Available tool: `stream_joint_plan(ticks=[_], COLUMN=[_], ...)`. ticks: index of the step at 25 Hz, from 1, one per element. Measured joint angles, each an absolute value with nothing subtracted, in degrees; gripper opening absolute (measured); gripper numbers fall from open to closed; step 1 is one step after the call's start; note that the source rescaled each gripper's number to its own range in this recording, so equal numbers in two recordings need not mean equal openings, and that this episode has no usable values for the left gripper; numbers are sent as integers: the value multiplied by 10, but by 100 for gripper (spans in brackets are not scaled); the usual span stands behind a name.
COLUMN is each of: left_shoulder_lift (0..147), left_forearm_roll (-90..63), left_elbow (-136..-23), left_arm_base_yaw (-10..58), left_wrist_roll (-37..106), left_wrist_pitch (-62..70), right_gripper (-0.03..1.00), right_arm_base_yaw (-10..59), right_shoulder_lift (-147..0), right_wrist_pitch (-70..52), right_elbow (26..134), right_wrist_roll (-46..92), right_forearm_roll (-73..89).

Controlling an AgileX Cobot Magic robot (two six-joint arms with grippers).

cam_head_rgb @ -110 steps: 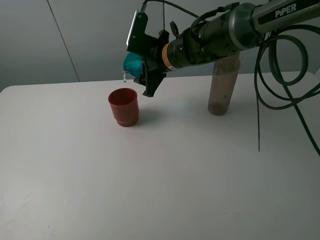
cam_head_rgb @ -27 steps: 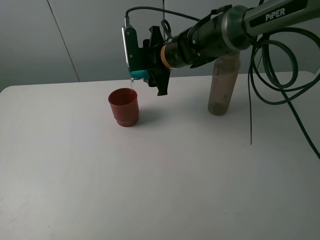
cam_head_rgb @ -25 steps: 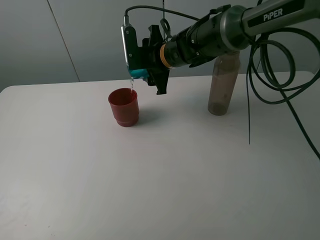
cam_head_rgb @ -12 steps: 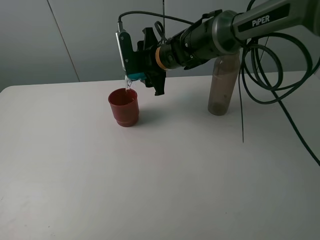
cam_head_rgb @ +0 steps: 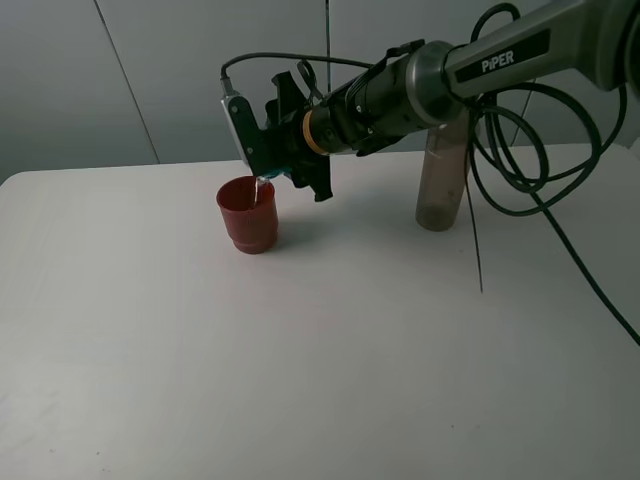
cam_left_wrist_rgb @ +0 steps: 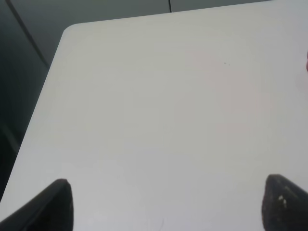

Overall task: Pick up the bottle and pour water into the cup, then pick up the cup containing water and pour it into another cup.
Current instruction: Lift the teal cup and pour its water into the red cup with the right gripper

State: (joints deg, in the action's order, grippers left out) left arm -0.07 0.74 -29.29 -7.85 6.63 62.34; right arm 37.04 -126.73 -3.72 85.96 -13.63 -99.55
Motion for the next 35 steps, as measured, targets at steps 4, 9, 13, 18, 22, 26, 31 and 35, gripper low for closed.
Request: stream_joint_plan(ticks=[4, 9, 13, 18, 22, 26, 31, 35], left_shoulder_lift=[-1, -1, -1, -1, -1, -1, -1, -1], left_forearm_roll=[7, 7, 7, 7, 7, 7, 7, 7], left_elbow=[-293, -293, -293, -293, -293, -293, -293, -293], left_arm_base_yaw=[-78, -78, -78, -78, -78, -78, -78, -78], left_wrist_roll=[66, 66, 66, 66, 66, 66, 66, 66], left_wrist_pitch=[623, 623, 623, 623, 623, 623, 623, 623], right_gripper=[7, 7, 7, 7, 7, 7, 7, 7], right_arm_base_yaw=[370, 370, 374, 393, 406, 412, 416, 425], right_shoulder_lift=[-1267, -1267, -1267, -1268, -1268, -1268, -1268, -1268], right_wrist_pitch=[-49, -68, -77, -89, -91, -101, -115, -133], right_elbow=[860, 860, 860, 860, 860, 860, 860, 860], right_wrist_roll=[-110, -79, -70, -53, -40, -22, 8, 36], right_forearm_roll=[-996, -996, -996, -996, -996, -996, -996, -996])
